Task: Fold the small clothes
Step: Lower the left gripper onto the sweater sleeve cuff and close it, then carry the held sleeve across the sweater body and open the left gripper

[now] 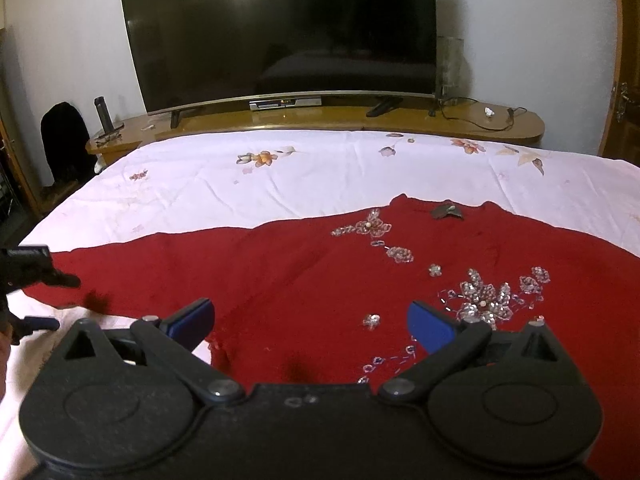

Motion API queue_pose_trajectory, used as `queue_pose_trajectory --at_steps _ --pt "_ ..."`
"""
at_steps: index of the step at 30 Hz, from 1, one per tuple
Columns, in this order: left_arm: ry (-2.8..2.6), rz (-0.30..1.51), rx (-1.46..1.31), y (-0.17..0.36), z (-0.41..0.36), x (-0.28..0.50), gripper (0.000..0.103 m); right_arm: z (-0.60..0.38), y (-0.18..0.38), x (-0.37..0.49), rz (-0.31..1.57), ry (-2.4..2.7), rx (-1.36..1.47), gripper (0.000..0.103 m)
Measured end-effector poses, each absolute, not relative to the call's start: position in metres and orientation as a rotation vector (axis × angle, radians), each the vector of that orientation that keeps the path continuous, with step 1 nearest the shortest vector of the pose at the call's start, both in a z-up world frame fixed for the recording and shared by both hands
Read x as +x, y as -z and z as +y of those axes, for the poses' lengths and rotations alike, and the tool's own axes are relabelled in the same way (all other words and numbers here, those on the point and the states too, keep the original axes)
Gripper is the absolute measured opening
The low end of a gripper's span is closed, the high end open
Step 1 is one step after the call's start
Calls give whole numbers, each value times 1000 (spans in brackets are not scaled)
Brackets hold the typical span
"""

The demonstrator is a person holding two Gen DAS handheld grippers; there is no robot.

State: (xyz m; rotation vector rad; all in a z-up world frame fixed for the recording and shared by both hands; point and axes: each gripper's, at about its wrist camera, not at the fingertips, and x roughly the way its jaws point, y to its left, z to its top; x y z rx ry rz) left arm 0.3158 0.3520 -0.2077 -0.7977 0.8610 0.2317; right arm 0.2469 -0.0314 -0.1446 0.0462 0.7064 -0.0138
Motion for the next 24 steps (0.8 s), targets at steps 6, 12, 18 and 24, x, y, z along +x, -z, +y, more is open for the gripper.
queue_pose_trajectory --at_steps 6,12,18,24 --pt "-229 786 -881 223 368 328 65 -29 149 250 714 14 46 102" --pt "-274 734 -915 235 375 338 15 -31 152 251 718 35 48 102" --pt "-295 663 -794 218 361 334 4 -40 152 247 720 48 60 102" --pt "-58 523 -453 149 274 341 5 -62 148 240 707 77 88 102"
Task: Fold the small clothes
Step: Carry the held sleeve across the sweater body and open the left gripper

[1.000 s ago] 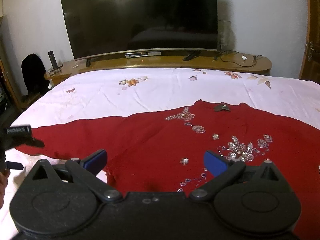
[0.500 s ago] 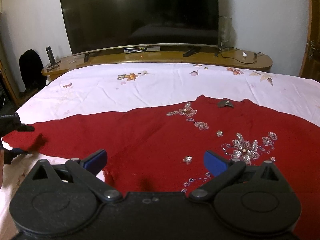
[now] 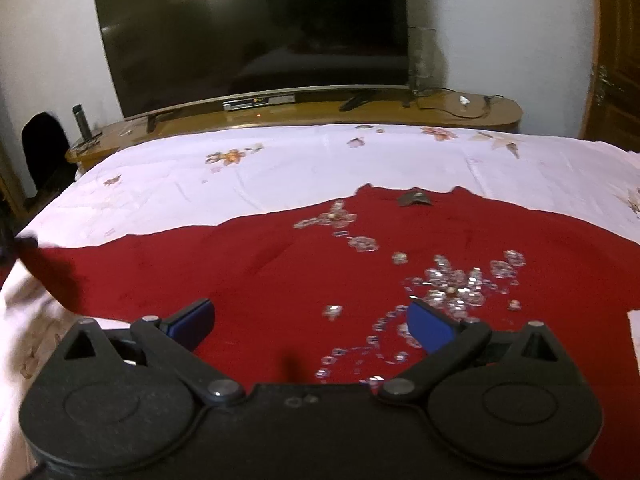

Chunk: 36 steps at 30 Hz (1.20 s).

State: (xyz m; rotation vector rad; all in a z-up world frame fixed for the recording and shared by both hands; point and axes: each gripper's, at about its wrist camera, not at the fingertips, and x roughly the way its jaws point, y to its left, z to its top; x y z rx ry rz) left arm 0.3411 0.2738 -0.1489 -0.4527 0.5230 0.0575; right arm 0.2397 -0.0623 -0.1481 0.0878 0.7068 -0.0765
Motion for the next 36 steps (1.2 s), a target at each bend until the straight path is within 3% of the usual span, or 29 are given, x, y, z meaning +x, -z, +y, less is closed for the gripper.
queue_pose_trajectory --at_steps 5,12,15,23,26,27,28,30,34,36 --pt "270 533 -289 121 154 350 5 -93 143 226 686 128 109 102" --pt "599 813 -162 165 -6 335 5 -153 146 195 698 225 146 102" --pt "606 872 -80 173 -35 322 5 -176 149 182 714 261 161 102" --pt "630 743 -59 131 -51 309 5 -208 147 164 719 280 199 102" --pt "605 696 191 130 -92 302 8 -212 146 161 723 275 192 102" --pt "586 689 328 134 -110 299 22 -214 146 160 724 276 189 102" --pt "583 700 437 140 -125 297 50 -216 146 158 725 275 190 102" --pt "585 725 490 144 -138 295 74 -222 145 154 726 277 196 102" --pt "712 857 181 131 -120 304 92 -234 144 146 724 290 200 102" --pt "669 903 57 130 -105 312 93 -241 143 145 721 291 211 102"
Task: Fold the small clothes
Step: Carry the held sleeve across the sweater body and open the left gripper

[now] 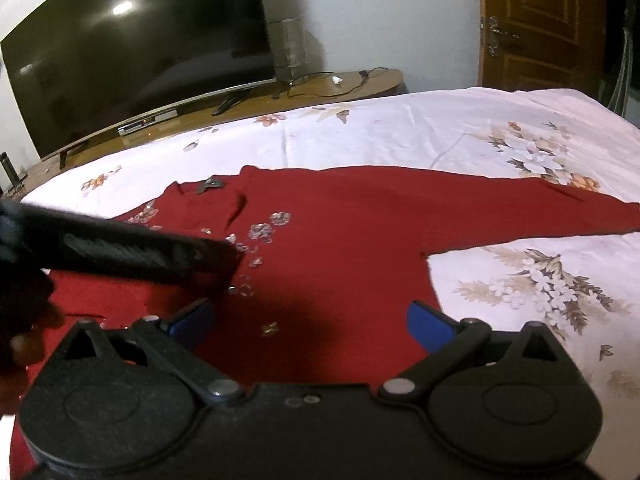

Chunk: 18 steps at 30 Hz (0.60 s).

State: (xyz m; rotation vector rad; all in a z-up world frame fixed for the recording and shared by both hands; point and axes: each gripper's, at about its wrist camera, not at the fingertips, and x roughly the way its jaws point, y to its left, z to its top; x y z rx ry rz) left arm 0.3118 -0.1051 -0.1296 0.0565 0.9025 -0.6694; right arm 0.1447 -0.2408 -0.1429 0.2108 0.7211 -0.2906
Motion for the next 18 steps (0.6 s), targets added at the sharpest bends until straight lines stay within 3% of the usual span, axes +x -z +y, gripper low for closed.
queue_pose_trajectory --at_steps 5,9,18 --pt "598 881 -136 117 -54 311 93 -243 140 150 715 265 203 99" --pt "499 823 -97 107 -26 306 93 -231 143 162 731 213 190 96" --pt "274 931 -186 154 48 319 93 -173 160 196 759 107 13 81"
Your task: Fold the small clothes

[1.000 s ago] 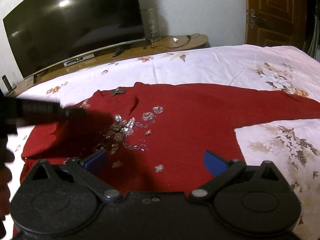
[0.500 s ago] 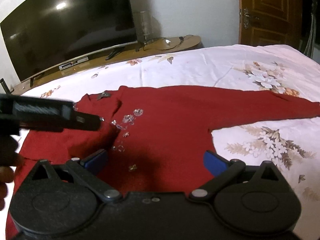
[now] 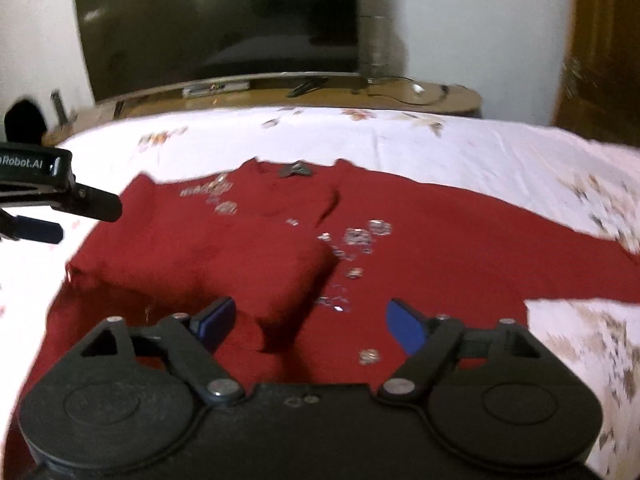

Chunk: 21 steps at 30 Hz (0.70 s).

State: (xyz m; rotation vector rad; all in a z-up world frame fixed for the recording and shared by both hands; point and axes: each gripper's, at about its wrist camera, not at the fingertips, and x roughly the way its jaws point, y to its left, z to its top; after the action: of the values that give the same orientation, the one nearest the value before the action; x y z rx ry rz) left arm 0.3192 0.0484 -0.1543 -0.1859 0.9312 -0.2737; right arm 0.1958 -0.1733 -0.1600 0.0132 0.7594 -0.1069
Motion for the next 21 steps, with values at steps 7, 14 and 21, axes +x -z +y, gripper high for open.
queue_pose_trajectory --at_steps 7,14,21 --pt "267 969 -211 182 54 328 93 -146 188 216 800 120 -128 62" --pt "285 981 -188 196 39 341 93 -152 184 231 756 149 -29 37" --pt "255 1026 -135 214 28 347 93 -236 173 217 686 185 521 18"
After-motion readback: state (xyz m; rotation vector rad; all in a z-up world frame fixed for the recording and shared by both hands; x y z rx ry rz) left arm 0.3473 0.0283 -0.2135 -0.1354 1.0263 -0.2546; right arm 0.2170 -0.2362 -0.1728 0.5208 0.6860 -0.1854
